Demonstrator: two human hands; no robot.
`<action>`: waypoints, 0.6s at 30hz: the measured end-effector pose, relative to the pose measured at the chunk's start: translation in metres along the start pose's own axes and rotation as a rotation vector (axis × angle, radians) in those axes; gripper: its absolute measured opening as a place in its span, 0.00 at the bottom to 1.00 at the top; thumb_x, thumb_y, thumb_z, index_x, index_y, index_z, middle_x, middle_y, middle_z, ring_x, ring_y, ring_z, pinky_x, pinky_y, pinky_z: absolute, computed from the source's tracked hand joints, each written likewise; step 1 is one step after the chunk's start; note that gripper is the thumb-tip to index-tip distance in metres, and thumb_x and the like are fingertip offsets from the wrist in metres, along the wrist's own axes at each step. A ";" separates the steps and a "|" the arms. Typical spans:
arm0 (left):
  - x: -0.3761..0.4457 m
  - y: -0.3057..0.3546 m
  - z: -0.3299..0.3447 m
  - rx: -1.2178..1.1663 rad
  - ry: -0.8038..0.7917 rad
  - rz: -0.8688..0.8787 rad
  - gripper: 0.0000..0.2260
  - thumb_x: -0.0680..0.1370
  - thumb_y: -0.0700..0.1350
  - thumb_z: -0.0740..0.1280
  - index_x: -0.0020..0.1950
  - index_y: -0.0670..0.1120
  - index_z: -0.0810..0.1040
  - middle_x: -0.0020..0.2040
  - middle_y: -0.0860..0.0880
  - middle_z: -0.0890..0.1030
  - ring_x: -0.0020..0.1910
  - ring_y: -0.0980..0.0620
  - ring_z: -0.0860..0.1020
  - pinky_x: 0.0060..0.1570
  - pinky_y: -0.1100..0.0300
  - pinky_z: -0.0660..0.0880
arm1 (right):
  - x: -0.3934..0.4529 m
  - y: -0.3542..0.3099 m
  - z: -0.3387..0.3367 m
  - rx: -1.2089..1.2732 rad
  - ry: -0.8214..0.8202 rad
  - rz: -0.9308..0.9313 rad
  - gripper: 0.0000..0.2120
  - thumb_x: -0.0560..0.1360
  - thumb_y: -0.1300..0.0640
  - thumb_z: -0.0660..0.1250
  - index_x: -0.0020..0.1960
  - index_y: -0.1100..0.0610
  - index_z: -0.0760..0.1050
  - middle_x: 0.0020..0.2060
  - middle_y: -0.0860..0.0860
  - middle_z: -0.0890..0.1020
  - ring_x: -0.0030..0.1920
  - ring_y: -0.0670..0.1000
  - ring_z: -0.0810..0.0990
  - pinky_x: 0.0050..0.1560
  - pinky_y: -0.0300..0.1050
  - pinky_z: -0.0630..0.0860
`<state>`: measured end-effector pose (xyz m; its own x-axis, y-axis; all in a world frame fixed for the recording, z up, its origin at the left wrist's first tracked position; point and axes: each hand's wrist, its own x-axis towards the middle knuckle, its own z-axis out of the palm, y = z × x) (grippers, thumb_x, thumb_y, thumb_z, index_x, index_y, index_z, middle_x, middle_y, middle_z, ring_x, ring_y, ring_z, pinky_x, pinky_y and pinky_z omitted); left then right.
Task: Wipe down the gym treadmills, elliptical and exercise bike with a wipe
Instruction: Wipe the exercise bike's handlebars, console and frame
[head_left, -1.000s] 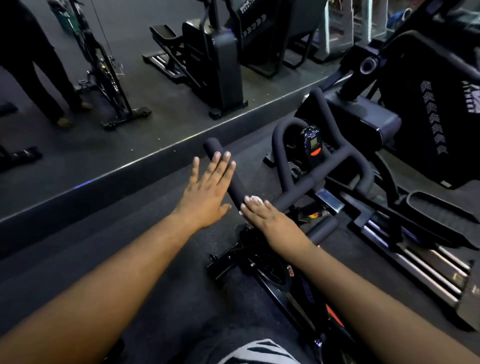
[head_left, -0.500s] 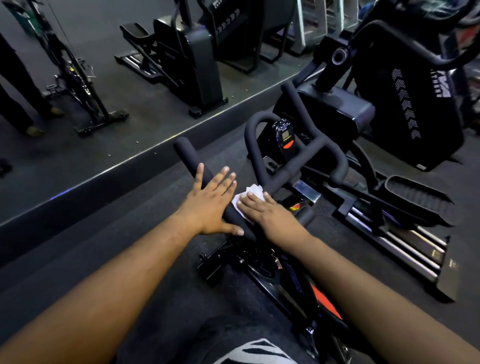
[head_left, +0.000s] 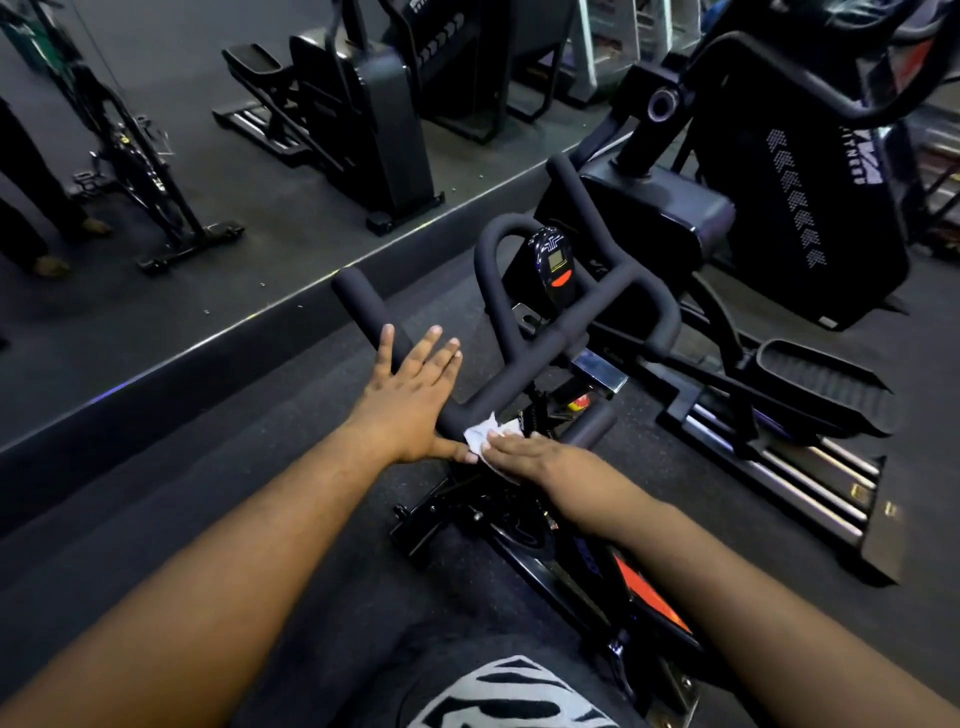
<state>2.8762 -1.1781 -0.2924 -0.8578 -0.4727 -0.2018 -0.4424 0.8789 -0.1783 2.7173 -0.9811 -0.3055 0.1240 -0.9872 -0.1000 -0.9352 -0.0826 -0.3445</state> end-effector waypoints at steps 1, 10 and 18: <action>0.000 0.000 -0.001 -0.009 -0.006 -0.004 0.61 0.65 0.84 0.50 0.82 0.44 0.36 0.82 0.48 0.33 0.76 0.47 0.23 0.67 0.29 0.23 | -0.006 0.006 -0.006 -0.015 0.013 0.021 0.27 0.82 0.56 0.46 0.80 0.53 0.61 0.80 0.51 0.60 0.80 0.51 0.57 0.79 0.46 0.49; 0.000 0.011 -0.002 -0.022 -0.036 0.047 0.58 0.68 0.82 0.52 0.82 0.45 0.35 0.84 0.48 0.38 0.79 0.49 0.29 0.64 0.25 0.24 | -0.015 0.001 0.044 -0.219 0.201 -0.021 0.27 0.79 0.60 0.53 0.79 0.58 0.64 0.78 0.55 0.66 0.78 0.55 0.62 0.78 0.54 0.55; -0.003 0.036 0.003 -0.101 0.011 -0.044 0.54 0.70 0.81 0.42 0.84 0.45 0.45 0.84 0.47 0.49 0.81 0.48 0.34 0.66 0.26 0.24 | -0.056 0.071 0.016 -0.153 0.315 0.275 0.28 0.79 0.60 0.51 0.78 0.55 0.67 0.77 0.52 0.68 0.78 0.54 0.62 0.78 0.63 0.56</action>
<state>2.8642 -1.1455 -0.3013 -0.8393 -0.5110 -0.1856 -0.5037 0.8593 -0.0885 2.6489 -0.9299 -0.3393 -0.2215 -0.9667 0.1285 -0.9604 0.1934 -0.2007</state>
